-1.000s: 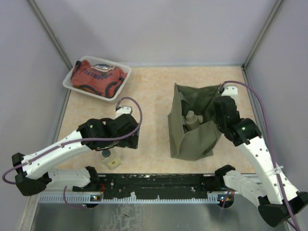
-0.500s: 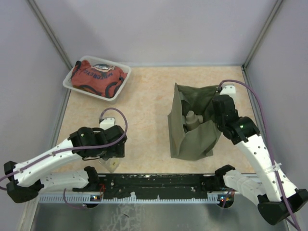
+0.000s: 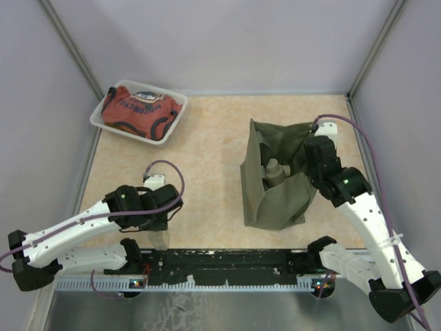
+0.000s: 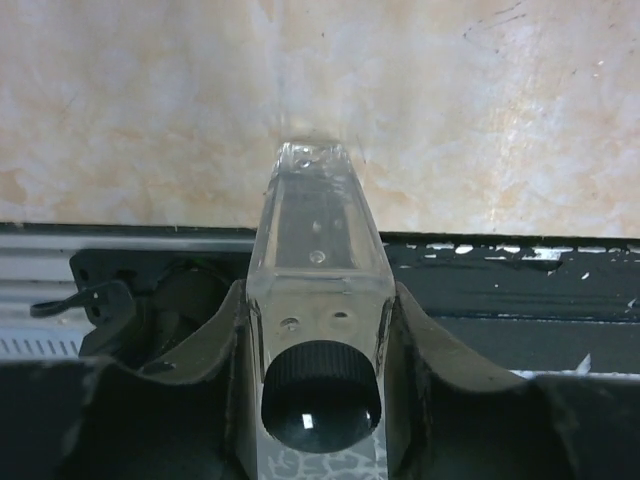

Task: Place the personal care products into the canvas bag

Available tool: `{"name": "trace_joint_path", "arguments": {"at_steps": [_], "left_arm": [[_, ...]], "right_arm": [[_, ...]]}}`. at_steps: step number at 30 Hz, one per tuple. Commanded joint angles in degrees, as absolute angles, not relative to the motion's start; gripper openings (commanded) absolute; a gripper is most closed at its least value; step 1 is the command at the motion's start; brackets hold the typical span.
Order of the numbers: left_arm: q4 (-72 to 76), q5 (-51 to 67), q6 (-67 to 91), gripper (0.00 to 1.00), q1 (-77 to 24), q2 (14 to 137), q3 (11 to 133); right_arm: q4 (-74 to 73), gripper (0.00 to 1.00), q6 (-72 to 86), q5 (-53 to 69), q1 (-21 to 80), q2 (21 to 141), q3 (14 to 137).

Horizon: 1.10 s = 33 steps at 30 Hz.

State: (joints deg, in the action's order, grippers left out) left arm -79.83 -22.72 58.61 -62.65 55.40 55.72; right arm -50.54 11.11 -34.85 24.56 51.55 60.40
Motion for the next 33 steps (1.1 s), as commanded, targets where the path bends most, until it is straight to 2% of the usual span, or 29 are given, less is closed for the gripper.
{"name": "trace_joint_path", "arguments": {"at_steps": [1,2,7,17,23,33], "left_arm": [[-77.5,-21.7,59.0,0.07,-62.9,54.6,55.0],[-77.1,-21.9,58.7,0.00,-62.9,54.7,55.1],[-70.9,-22.9,54.2,0.00,-62.9,55.3,57.2],[-43.4,-27.2,30.0,0.00,-62.7,59.7,70.1],[-40.7,-29.3,19.8,0.00,-61.9,69.5,80.6],[-32.7,-26.0,4.3,0.00,-61.9,75.0,100.6]], "right_arm": [[-49.7,0.02,11.0,-33.9,24.2,51.8,60.1],[-49.7,0.02,11.0,-33.9,24.3,51.8,60.1],[-49.6,0.02,11.1,-33.8,24.2,51.9,60.0],[-49.3,0.01,11.1,-33.9,24.2,51.9,59.2],[-49.1,0.01,11.1,-34.1,24.2,51.9,58.8],[-48.6,0.01,11.3,-34.1,24.2,53.3,58.6]]}}
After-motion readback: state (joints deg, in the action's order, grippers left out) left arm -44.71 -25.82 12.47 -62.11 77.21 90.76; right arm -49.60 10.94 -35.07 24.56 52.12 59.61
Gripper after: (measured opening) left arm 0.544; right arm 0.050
